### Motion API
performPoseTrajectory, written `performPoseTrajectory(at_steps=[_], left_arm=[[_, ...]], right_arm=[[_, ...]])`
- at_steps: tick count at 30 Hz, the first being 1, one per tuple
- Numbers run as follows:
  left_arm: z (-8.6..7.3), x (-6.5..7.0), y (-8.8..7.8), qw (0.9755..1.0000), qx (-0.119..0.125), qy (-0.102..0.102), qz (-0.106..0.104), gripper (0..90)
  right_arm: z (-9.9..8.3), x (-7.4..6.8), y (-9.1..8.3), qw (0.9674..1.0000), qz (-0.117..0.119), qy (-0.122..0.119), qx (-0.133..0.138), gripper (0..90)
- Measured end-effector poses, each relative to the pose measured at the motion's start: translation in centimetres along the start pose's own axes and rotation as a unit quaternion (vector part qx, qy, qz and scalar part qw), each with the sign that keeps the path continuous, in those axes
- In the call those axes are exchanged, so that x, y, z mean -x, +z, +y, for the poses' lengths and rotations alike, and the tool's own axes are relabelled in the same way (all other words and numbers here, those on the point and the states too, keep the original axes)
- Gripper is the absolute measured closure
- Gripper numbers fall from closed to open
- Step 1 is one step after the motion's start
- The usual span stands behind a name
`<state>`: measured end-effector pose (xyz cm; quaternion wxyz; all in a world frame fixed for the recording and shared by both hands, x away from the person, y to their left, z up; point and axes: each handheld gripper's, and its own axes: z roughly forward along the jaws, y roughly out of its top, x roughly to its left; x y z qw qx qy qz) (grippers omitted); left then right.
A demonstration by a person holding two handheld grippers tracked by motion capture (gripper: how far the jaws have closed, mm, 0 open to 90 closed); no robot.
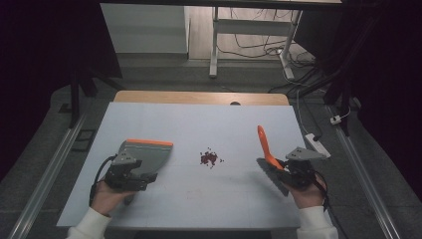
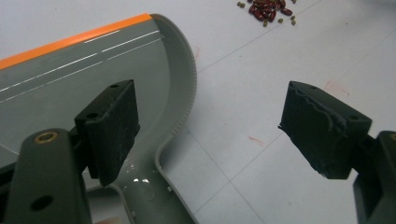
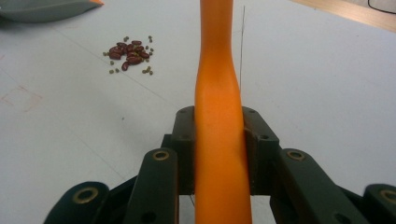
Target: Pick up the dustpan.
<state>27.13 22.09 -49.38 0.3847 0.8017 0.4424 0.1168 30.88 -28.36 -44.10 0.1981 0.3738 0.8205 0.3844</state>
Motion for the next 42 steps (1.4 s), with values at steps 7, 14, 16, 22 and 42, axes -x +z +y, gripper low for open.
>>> performPoseTrajectory(at_steps=[7, 14, 16, 22, 42], left_arm=[[0.0, 0.4, 0.5, 0.9999, -0.009, 0.006, 0.003, 19.1], [0.0, 0.5, 0.3, 0.9999, -0.008, 0.007, 0.000, 19.1], [0.0, 0.6, 0.2, 0.9999, -0.008, 0.008, 0.000, 19.0], [0.2, 1.0, 0.2, 0.9998, -0.012, 0.015, 0.002, 18.7], [3.0, 1.1, -1.4, 0.9980, -0.041, -0.012, 0.046, 17.2]], right_arm=[[-0.1, 0.0, 0.3, 1.0000, -0.003, -0.007, -0.004, 70.1], [-0.1, -0.1, 0.6, 0.9999, -0.006, -0.010, -0.010, 70.1], [0.0, -0.1, 0.7, 0.9999, -0.007, -0.011, -0.010, 70.0], [0.0, -0.4, 1.1, 0.9998, -0.006, -0.013, -0.014, 70.0], [-0.1, -0.3, 0.4, 0.9999, -0.004, -0.010, 0.000, 70.1]])
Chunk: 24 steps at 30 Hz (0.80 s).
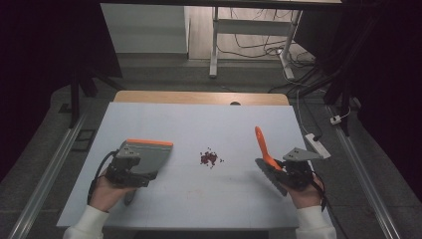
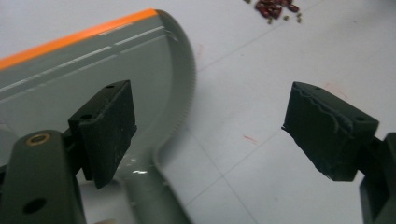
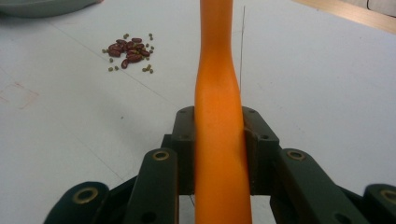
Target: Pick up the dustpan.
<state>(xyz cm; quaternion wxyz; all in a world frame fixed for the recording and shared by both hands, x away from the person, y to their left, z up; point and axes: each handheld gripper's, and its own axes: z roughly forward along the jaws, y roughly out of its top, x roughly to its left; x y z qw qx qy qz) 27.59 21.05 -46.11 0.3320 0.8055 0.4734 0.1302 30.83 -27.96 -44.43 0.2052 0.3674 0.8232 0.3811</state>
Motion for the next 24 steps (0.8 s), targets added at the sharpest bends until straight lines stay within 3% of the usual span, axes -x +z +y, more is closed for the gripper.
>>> performPoseTrajectory(at_steps=[7, 9, 14, 16, 20, 24], left_arm=[[0.4, 0.2, -0.2, 0.9999, 0.004, -0.014, 0.002, 17.5], [0.1, 0.0, 0.0, 0.9998, -0.009, -0.019, 0.001, 17.6], [-0.9, -0.3, -0.3, 0.9986, -0.031, -0.038, 0.020, 18.0], [-1.2, -0.6, -0.8, 0.9968, -0.032, -0.064, 0.036, 16.3], [-1.6, -0.9, -1.2, 0.9947, -0.034, -0.087, 0.043, 16.0], [-2.3, -1.2, -0.9, 0.9911, -0.056, -0.112, 0.046, 16.0]], right_arm=[[0.1, 0.1, -0.2, 1.0000, -0.002, -0.002, 0.004, 70.0], [0.1, 0.1, -0.1, 1.0000, -0.003, -0.006, 0.000, 70.0], [0.3, 0.0, 0.3, 0.9999, -0.003, -0.010, -0.003, 70.0], [0.4, 0.0, 0.4, 0.9999, -0.002, -0.011, -0.001, 70.0], [0.7, -0.1, 0.6, 0.9999, 0.002, -0.015, 0.000, 70.0], [0.8, -0.2, 0.7, 0.9998, 0.002, -0.021, -0.001, 70.0]])
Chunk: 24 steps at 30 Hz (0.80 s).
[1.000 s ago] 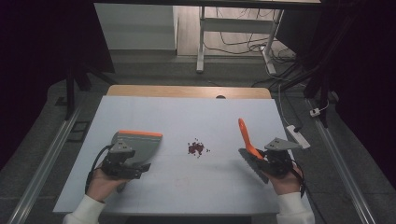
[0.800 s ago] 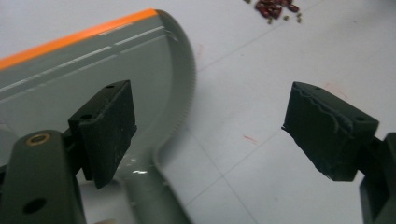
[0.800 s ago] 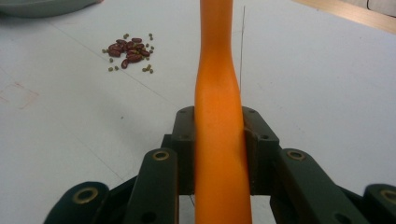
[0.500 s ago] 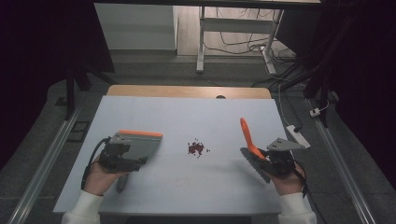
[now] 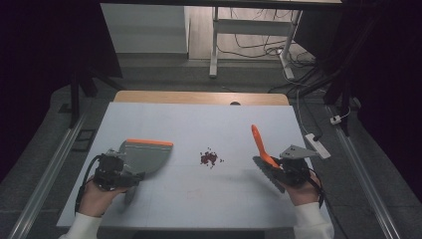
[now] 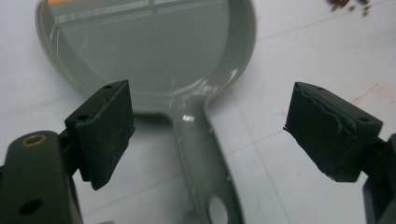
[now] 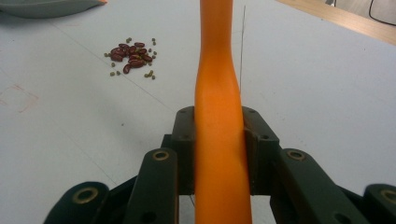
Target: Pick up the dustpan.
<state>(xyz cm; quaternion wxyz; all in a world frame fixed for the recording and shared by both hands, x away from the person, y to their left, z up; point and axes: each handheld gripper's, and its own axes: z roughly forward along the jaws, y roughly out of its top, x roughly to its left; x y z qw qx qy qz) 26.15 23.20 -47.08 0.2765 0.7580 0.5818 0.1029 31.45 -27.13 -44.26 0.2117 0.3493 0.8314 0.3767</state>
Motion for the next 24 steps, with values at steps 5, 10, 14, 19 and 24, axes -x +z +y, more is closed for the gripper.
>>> performPoseTrajectory(at_steps=[5, 10, 14, 19, 24], left_arm=[[-0.4, 0.1, 1.2, 0.9991, -0.038, -0.017, -0.002, 15.0], [-0.6, -0.5, 2.3, 0.9975, -0.059, -0.038, 0.001, 16.5], [-0.9, -1.0, 3.6, 0.9968, -0.063, -0.049, -0.006, 20.5], [-1.0, -1.2, 4.4, 0.9965, -0.063, -0.053, -0.014, 25.1], [-1.1, -1.7, 4.9, 0.9958, -0.059, -0.063, -0.029, 32.1]], right_arm=[[0.0, -0.2, 0.0, 1.0000, -0.001, -0.001, -0.001, 70.0], [-0.1, 0.0, 0.2, 1.0000, -0.002, 0.000, -0.005, 70.0], [-0.1, 0.1, 0.3, 1.0000, -0.003, 0.002, -0.008, 70.0], [-0.1, 0.0, 0.3, 1.0000, -0.005, 0.004, -0.008, 70.0], [-0.2, 0.0, 0.4, 0.9999, -0.008, 0.003, -0.015, 70.0]])
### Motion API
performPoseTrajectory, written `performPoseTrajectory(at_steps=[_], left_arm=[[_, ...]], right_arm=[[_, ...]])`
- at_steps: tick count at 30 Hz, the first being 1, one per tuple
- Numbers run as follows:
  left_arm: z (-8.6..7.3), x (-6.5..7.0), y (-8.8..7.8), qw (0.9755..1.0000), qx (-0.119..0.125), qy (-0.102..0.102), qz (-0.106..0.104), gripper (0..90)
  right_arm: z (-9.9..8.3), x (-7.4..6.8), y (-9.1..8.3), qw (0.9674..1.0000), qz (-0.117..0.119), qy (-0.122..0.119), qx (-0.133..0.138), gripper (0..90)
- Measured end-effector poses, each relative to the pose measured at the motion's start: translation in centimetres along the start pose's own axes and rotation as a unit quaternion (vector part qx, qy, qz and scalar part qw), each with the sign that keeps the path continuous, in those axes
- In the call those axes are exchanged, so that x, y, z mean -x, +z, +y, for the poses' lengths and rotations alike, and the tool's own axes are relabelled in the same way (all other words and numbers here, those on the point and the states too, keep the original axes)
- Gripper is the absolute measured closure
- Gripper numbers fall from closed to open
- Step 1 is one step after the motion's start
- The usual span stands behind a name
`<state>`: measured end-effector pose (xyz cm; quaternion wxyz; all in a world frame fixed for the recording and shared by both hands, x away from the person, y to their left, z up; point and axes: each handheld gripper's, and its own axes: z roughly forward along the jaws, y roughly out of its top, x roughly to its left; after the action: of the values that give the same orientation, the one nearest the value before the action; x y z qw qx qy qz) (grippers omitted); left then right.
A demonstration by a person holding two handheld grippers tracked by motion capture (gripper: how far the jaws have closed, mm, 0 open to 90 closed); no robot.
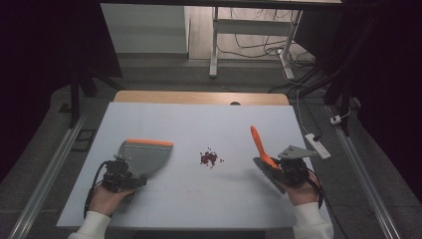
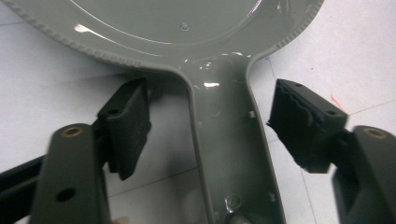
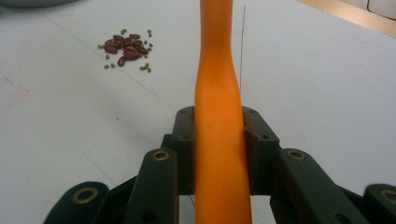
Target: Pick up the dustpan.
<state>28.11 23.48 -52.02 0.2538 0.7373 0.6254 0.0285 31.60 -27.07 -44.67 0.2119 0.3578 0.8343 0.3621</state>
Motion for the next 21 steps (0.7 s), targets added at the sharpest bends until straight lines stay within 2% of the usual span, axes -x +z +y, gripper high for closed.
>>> performPoseTrajectory(at_steps=[7, 9, 12, 14, 17, 21], left_arm=[[0.19, -0.34, 0.15, 0.9998, 0.006, -0.014, -0.014, 42.1], [0.21, -0.37, 0.11, 0.9997, 0.008, -0.017, -0.012, 48.0], [0.23, -0.41, 0.09, 0.9996, 0.011, -0.020, -0.018, 50.1], [0.24, -0.37, 0.07, 0.9994, 0.014, -0.021, -0.024, 56.1], [0.24, -0.30, -0.01, 0.9993, 0.023, -0.026, -0.012, 59.0], [0.22, -0.73, -0.21, 0.9987, 0.031, -0.038, -0.017, 61.5]], right_arm=[[-0.19, 0.31, -0.30, 0.9999, -0.006, 0.012, 0.000, 70.0], [-0.24, 0.39, -0.20, 0.9999, -0.007, 0.015, -0.004, 70.0], [-0.28, 0.40, -0.09, 0.9999, -0.005, 0.012, -0.006, 70.0], [-0.25, 0.30, 0.00, 0.9999, -0.003, 0.012, -0.007, 70.0], [-0.25, 0.30, 0.01, 0.9999, -0.003, 0.011, -0.007, 70.0], [-0.28, 0.38, -0.05, 0.9999, -0.003, 0.012, -0.006, 70.0]])
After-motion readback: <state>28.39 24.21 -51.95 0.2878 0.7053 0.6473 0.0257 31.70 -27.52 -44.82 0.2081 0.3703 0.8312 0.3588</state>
